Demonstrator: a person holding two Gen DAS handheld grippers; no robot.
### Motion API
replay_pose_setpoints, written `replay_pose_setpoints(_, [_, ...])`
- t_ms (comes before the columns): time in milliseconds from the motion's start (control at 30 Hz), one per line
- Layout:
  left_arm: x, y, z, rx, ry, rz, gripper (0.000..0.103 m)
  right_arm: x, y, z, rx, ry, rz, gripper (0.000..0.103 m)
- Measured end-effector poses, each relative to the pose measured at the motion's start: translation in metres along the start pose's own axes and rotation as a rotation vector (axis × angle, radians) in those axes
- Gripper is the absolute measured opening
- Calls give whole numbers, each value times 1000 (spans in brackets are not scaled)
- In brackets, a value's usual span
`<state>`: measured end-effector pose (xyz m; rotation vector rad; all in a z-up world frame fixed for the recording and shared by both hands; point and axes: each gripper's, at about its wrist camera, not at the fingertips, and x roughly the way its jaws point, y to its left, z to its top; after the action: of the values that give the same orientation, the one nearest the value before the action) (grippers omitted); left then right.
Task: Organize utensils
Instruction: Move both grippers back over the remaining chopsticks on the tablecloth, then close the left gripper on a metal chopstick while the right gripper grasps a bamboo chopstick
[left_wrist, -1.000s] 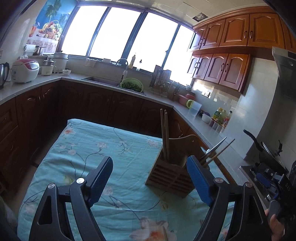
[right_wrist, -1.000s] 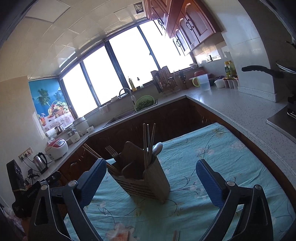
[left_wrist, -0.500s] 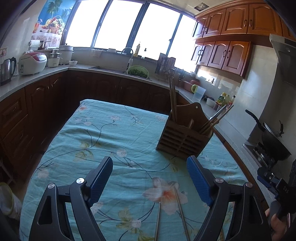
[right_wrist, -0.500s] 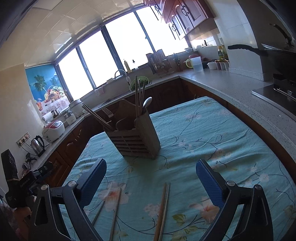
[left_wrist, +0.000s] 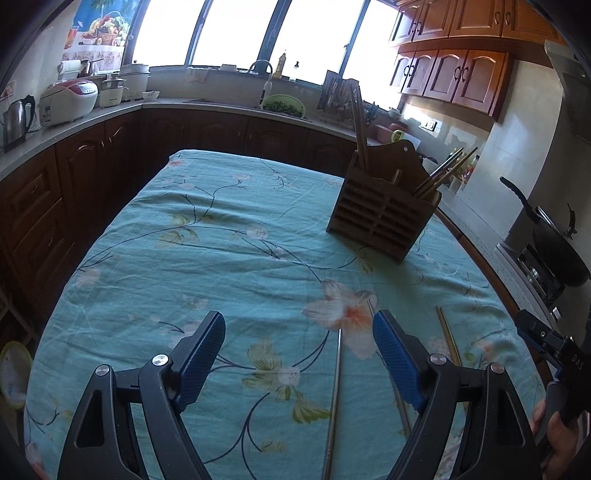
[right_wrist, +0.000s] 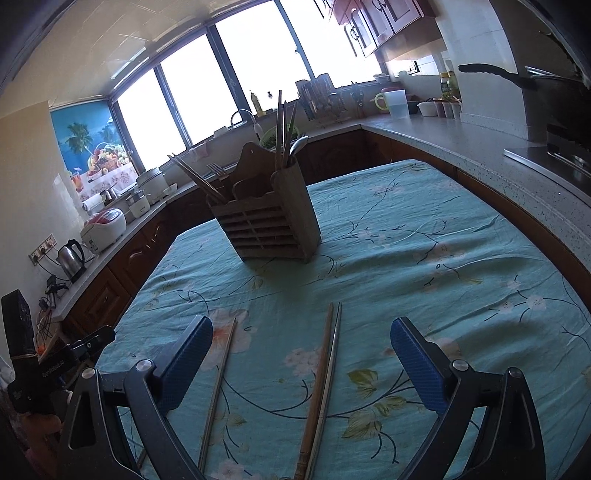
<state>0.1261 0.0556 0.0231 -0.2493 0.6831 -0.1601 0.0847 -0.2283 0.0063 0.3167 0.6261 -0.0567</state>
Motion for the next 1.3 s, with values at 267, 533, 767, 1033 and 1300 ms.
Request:
replay_pose_setpoints(267, [10,-12,-1,42,47,1,82,20,4,-8,-22,73,-14,66])
replay_pose_setpoints(533, [36,-20,-1,89,120,12,75,48,-1,-12,-26,160,-23,42])
replay_pose_setpoints(767, [57,-25,0,113,173,18,66,68,-1,-5,-48,194,-32,27])
replay_pose_setpoints(1033, [81,-36,-1,169,239,15,54,98,2,-1,-71,261,-43,23])
replay_pose_setpoints(1300, [107,-46,-6,231,275,27,42,120,-3,2,-97,309,-83,20])
